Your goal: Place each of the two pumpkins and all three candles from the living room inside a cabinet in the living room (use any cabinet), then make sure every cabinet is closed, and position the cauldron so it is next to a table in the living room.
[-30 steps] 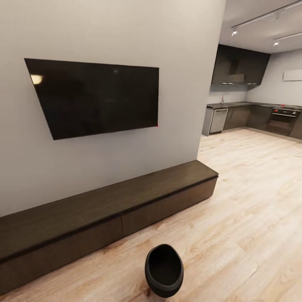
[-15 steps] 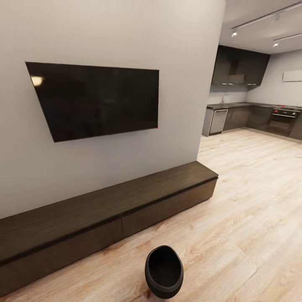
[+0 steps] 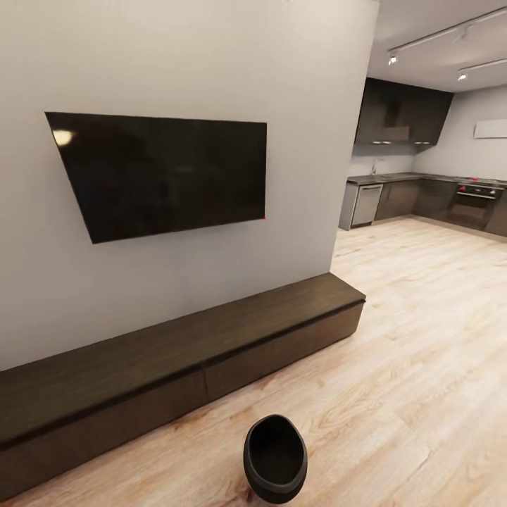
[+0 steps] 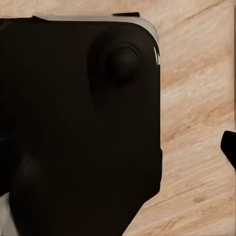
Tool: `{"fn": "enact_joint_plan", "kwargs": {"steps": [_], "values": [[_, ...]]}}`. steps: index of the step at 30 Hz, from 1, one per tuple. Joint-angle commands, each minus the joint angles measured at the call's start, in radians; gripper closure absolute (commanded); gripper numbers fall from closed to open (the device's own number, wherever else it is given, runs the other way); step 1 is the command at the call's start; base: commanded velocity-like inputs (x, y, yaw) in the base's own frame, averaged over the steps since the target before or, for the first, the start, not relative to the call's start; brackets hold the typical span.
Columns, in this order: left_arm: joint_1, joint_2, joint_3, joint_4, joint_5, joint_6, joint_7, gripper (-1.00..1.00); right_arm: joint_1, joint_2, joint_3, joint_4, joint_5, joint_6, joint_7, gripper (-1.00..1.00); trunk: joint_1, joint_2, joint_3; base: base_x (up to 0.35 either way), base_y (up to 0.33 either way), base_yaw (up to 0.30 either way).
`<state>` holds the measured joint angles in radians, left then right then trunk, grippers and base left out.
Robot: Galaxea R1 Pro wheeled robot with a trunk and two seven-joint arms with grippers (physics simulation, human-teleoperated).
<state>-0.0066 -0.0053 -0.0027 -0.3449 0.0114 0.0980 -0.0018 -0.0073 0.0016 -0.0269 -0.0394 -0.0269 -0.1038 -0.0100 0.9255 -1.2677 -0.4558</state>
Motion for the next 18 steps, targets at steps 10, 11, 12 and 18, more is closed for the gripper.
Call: {"fn": "enact_joint_plan", "kwargs": {"steps": [10, 11, 12, 18], "values": [[-0.002, -0.006, 0.003, -0.51, 0.003, 0.466, 0.005, -1.0, -0.001, -0.003, -0.001, -0.569, -0.005, 0.498, -0.001, -1.0, -0.038, 0.07, 0.03, 0.0, 0.0, 0.0], [-0.005, -0.007, 0.003, -0.551, 0.003, 0.498, 0.007, -1.0, -0.001, -0.002, -0.001, -0.654, -0.005, 0.565, -0.001, -1.0, -0.042, 0.077, 0.033, 0.0, 0.0, 0.0], [-0.01, -0.008, 0.003, -0.584, 0.003, 0.518, 0.008, -1.0, -0.001, -0.001, 0.0, -0.727, -0.006, 0.628, -0.002, -1.0, -0.046, 0.084, 0.037, 0.0, 0.0, 0.0], [-0.068, -0.01, 0.004, -0.647, 0.006, 0.554, 0.009, -1.0, -0.004, 0.003, 0.0, -0.934, -0.012, 0.797, -0.002, -1.0, -0.069, 0.126, 0.055, 0.0, 0.0, 0.0]]}}
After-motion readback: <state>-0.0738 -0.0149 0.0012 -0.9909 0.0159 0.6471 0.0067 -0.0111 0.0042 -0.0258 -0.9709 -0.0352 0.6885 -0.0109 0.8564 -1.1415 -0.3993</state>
